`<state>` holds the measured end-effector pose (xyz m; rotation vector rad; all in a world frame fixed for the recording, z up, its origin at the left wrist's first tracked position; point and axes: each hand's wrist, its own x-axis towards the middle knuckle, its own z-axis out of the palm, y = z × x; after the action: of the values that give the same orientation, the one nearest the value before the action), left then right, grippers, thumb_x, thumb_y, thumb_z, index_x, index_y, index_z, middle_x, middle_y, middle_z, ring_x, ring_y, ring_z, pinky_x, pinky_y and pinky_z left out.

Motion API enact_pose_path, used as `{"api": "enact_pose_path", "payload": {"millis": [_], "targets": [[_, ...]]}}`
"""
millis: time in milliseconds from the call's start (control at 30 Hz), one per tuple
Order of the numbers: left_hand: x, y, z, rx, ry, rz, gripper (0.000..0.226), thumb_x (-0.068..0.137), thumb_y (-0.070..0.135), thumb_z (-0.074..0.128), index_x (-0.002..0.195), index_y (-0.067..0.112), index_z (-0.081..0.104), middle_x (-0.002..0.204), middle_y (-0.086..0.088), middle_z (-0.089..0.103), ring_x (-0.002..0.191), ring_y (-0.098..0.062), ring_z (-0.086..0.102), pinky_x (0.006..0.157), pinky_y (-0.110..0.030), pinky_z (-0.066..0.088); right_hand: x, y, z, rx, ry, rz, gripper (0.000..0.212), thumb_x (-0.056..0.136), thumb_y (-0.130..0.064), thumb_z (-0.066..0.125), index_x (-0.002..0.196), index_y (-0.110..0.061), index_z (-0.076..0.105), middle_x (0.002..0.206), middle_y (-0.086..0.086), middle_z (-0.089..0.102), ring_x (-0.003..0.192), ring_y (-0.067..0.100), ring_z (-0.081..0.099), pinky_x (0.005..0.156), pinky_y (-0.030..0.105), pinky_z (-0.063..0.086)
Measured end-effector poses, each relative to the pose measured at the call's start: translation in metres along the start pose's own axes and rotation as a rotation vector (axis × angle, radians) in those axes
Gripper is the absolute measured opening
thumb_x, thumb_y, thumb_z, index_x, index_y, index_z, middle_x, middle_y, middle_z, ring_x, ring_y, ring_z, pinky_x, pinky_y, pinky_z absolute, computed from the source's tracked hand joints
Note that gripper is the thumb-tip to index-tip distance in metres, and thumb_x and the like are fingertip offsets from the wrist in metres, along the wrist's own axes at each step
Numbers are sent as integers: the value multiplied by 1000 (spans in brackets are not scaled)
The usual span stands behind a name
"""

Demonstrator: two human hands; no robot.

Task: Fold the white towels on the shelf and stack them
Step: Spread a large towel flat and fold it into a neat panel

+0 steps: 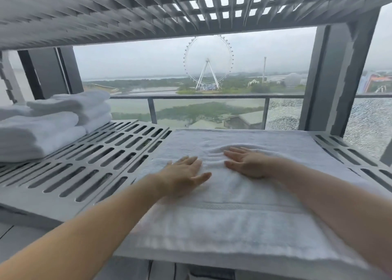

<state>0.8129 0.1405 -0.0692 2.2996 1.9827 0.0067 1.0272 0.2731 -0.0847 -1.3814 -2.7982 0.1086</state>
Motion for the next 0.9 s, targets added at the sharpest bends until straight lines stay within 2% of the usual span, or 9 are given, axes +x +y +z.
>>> {"api": "enact_pose_path", "payload": {"millis": [100,233,300,400,533,633,733,800,900], "targets": [[5,-15,4,12,-26,19,73,86,69,15,147,32,0,156,6,-4,142,-11,-5,115,-47,0,8,10,-3,-21,-7,97,68,79,-77,10,141,-48,8,152,-24,0,141,6,-1,106,65,-1],[11,-20,9,-3,-34,42,77,82,75,13,145,35,-4,156,8,-7,142,-12,-8,114,-48,-4,11,32,-12,7,-27,355,67,80,-77,12,141,-49,6,154,-18,-2,142,14,-3,102,69,-3],[17,-23,4,8,-69,54,78,80,77,10,145,35,-4,156,8,-7,142,-13,-9,114,-51,-3,16,23,-11,30,-9,311,68,81,-76,13,141,-47,7,155,-16,-1,142,14,-2,104,65,-3],[38,-20,-6,-3,-45,90,70,87,68,10,146,33,2,156,8,-3,143,-13,-6,111,-55,-4,21,-7,-1,43,-17,59,73,75,-81,11,141,-49,5,155,-15,0,142,10,-4,108,56,-4],[76,-10,-16,-24,11,169,55,97,48,16,147,27,11,156,6,8,143,-11,2,114,-53,2,15,-12,2,50,5,34,67,83,-73,18,143,-44,7,155,-16,-1,141,7,-6,110,49,-5],[96,-8,-7,-16,12,225,55,97,49,20,147,30,10,156,6,7,142,-11,3,114,-52,5,12,-3,5,81,13,-30,68,83,-72,19,143,-42,9,154,-16,1,140,4,-5,111,42,-5],[102,-12,3,19,17,191,62,92,61,18,146,36,3,156,12,-3,142,-9,-4,113,-54,-1,4,47,-7,44,-25,82,62,90,-64,20,145,-37,10,155,-12,1,141,5,-3,113,29,-4],[104,-16,5,19,21,199,65,88,67,16,145,40,1,155,13,-5,142,-9,-7,112,-55,-4,-5,84,-20,26,-41,256,62,91,-62,18,146,-35,8,155,-13,0,141,6,-1,115,31,-2],[108,-17,1,28,-13,171,74,77,79,11,142,46,-3,155,13,-8,142,-14,-9,108,-60,-4,-6,92,-23,132,-6,196,68,82,-73,15,143,-43,14,153,-21,6,140,3,6,113,32,3]]}}
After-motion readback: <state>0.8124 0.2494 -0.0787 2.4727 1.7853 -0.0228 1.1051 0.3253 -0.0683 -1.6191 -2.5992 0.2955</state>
